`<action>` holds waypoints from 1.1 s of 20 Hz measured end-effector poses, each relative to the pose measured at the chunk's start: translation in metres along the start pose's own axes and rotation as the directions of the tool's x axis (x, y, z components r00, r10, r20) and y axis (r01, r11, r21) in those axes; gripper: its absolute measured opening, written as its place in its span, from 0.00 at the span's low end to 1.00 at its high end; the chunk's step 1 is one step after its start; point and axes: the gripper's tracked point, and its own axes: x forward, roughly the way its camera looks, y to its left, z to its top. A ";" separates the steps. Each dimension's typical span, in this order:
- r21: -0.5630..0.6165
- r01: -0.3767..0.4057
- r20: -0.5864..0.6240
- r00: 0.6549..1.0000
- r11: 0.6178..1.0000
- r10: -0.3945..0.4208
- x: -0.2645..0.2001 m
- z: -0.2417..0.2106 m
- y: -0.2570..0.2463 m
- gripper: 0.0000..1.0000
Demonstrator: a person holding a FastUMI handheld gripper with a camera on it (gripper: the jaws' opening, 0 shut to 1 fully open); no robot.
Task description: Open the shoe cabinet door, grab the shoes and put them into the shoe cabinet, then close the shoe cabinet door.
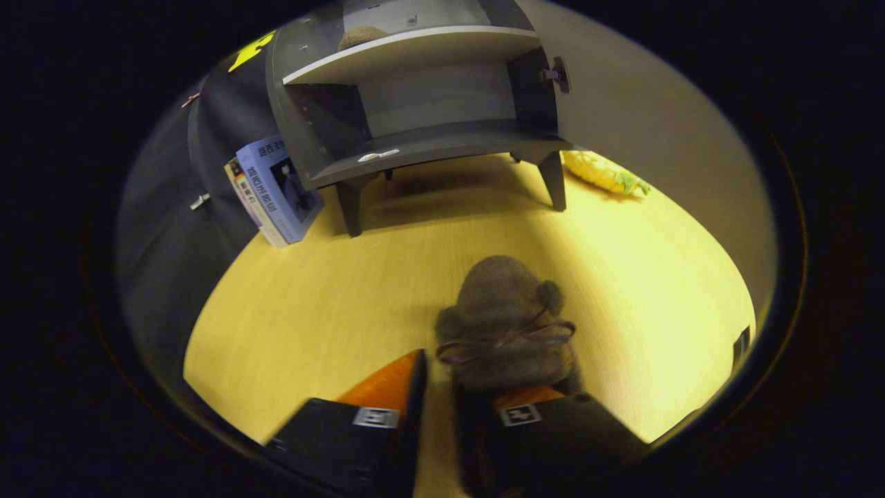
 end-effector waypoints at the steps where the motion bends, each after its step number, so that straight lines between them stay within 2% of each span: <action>1: 0.025 -0.004 0.017 1.000 1.000 0.004 0.009 0.003 0.002 0.28; 2: 0.036 -0.009 0.042 0.999 0.999 0.008 0.008 0.010 0.004 0.12; 4: 0.008 0.004 0.085 0.996 1.000 -0.004 -0.001 0.021 0.001 0.12; 8: -0.007 -0.032 0.179 0.983 0.999 0.033 -0.046 0.069 0.010 0.12; 12: 0.011 -0.038 0.279 0.960 0.999 0.033 -0.099 0.144 0.012 0.12; 17: 0.024 -0.036 0.419 0.908 0.999 0.022 -0.157 0.254 0.018 0.12; 22: 0.017 -0.031 0.483 0.876 0.999 0.018 -0.177 0.344 0.028 0.12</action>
